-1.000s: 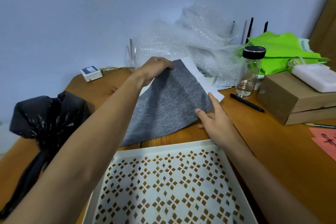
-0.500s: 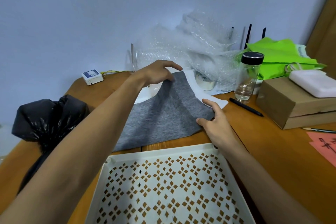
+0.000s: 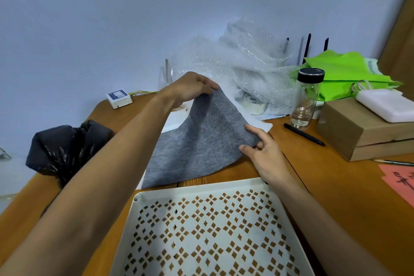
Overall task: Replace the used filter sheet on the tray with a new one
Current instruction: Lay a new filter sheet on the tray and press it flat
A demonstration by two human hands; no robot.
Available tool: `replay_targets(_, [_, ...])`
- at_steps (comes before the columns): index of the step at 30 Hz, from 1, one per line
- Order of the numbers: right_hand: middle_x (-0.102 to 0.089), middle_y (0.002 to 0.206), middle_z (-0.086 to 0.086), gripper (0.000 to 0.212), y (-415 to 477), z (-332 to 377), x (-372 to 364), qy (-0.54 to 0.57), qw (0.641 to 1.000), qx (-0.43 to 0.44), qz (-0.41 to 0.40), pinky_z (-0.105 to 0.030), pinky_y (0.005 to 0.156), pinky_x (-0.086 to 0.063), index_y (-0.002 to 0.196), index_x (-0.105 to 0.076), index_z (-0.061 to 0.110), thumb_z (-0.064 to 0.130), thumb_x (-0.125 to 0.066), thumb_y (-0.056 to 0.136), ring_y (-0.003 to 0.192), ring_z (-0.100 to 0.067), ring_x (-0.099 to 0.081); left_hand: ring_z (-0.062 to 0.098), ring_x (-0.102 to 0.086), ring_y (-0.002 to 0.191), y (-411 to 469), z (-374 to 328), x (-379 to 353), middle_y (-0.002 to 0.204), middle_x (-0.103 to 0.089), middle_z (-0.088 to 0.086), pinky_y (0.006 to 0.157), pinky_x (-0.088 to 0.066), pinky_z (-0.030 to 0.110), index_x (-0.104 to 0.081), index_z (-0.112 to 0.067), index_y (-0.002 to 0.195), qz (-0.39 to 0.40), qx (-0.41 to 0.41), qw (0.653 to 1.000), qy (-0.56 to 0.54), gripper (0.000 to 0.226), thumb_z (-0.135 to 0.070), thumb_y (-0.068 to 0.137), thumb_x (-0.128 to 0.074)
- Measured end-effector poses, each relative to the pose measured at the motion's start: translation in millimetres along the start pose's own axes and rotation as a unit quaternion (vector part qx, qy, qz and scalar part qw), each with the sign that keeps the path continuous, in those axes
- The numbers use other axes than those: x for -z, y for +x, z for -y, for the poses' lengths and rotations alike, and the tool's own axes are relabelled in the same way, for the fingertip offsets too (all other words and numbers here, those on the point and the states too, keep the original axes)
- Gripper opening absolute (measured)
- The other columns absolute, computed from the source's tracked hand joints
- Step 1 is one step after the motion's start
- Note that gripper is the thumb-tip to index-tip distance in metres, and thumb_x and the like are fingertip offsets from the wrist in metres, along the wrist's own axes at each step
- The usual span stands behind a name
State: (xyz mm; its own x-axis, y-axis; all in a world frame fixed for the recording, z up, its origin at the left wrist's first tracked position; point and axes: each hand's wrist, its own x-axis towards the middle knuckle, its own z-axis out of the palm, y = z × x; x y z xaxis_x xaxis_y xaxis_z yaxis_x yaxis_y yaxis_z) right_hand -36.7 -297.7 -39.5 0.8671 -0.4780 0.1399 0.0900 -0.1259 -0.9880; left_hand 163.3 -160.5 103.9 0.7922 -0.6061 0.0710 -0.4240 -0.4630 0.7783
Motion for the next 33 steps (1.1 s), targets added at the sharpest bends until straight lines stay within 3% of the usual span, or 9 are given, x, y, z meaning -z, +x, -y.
replay_targets(3, [-0.068, 0.118, -0.003, 0.052, 2, 1, 2, -0.041, 0.999, -0.002, -0.03, -0.04, 0.091, -0.059, 0.14, -0.055, 0.023, 0.012, -0.071, 0.091, 0.104, -0.023, -0.068, 0.014, -0.059, 0.119, -3, 0, 5, 0.125, -0.069, -0.006, 0.104, -0.044, 0.026, -0.078, -0.024, 0.115, 0.04, -0.007, 0.995, 0.092, 0.035, -0.008, 0.084, -0.07])
replay_targets(7, [-0.063, 0.127, 0.004, 0.058, 4, -1, 1, -0.088, 0.995, -0.007, -0.035, -0.041, 0.097, -0.056, 0.138, -0.054, 0.03, 0.03, -0.077, 0.085, 0.115, -0.014, -0.062, 0.018, -0.059, 0.117, -8, -8, 4, 0.128, -0.067, -0.003, 0.101, -0.047, 0.029, -0.075, -0.023, 0.12, 0.071, -0.022, 0.971, 0.229, 0.047, -0.004, 0.078, -0.065])
replay_targets(11, [-0.064, 0.114, 0.004, 0.039, 3, -2, 3, -0.211, 0.976, 0.02, -0.058, -0.031, 0.082, -0.052, 0.128, -0.065, 0.028, 0.028, -0.07, 0.09, 0.094, -0.01, -0.057, 0.022, -0.062, 0.115, -12, -20, -3, 0.124, -0.071, 0.001, 0.094, -0.05, 0.029, -0.077, -0.018, 0.113, 0.054, -0.061, 0.932, 0.354, 0.042, 0.001, 0.082, -0.057])
replay_targets(15, [-0.051, 0.096, 0.002, 0.01, -1, 0, 4, -0.286, 0.954, 0.056, -0.076, -0.027, 0.065, -0.039, 0.092, -0.074, 0.026, 0.03, -0.065, 0.091, 0.086, -0.012, -0.052, 0.026, -0.062, 0.096, -12, -27, -10, 0.113, -0.057, 0.003, 0.084, -0.054, 0.034, -0.077, -0.016, 0.101, 0.009, -0.1, 0.904, 0.415, 0.023, -0.007, 0.086, -0.062])
replay_targets(18, [-0.061, 0.097, 0.001, 0.018, 0, 1, 3, -0.217, 0.975, 0.034, -0.036, -0.035, 0.073, -0.049, 0.082, -0.068, 0.022, 0.038, -0.064, 0.09, 0.091, -0.015, -0.059, 0.027, -0.06, 0.095, -10, -31, -13, 0.11, -0.049, 0.004, 0.087, -0.054, 0.039, -0.074, -0.012, 0.096, -0.005, -0.129, 0.903, 0.409, 0.017, -0.009, 0.087, -0.059])
replay_targets(21, [-0.073, 0.104, 0.005, 0.012, -3, 9, 2, -0.07, 0.997, -0.026, 0.037, -0.033, 0.08, -0.058, 0.105, -0.067, 0.025, 0.033, -0.061, 0.097, 0.096, -0.012, -0.07, 0.03, -0.063, 0.1, -10, -36, -24, 0.11, -0.063, 0.009, 0.088, -0.054, 0.042, -0.071, -0.009, 0.101, 0.001, -0.14, 0.913, 0.383, 0.02, -0.01, 0.089, -0.055])
replay_targets(27, [-0.071, 0.104, -0.01, 0.023, 0, 15, 5, 0.016, 0.986, -0.162, 0.035, -0.03, 0.058, -0.06, 0.123, -0.051, 0.017, 0.021, -0.055, 0.101, 0.07, -0.027, -0.076, 0.028, -0.058, 0.115, -6, -28, -49, 0.129, -0.056, 0.01, 0.096, -0.047, 0.039, -0.053, -0.015, 0.133, -0.012, -0.143, 0.923, 0.356, 0.04, -0.021, 0.093, -0.059])
replay_targets(30, [-0.072, 0.1, -0.002, 0.024, 5, 9, 15, -0.178, 0.976, -0.122, -0.016, -0.04, 0.066, -0.059, 0.119, -0.061, 0.019, 0.031, -0.056, 0.099, 0.073, -0.022, -0.07, 0.025, -0.058, 0.116, -12, -22, -51, 0.129, -0.058, 0.009, 0.095, -0.046, 0.037, -0.052, -0.015, 0.134, -0.005, -0.139, 0.929, 0.344, 0.041, -0.023, 0.095, -0.059])
replay_targets(33, [-0.071, 0.105, 0.0, 0.032, 8, 1, 23, -0.359, 0.93, -0.06, -0.049, -0.035, 0.074, -0.048, 0.122, -0.063, 0.022, 0.038, -0.06, 0.095, 0.088, -0.016, -0.056, 0.024, -0.06, 0.114, -26, -16, -43, 0.126, -0.062, 0.007, 0.097, -0.048, 0.038, -0.055, -0.016, 0.131, 0.005, -0.117, 0.938, 0.327, 0.038, -0.025, 0.095, -0.06])
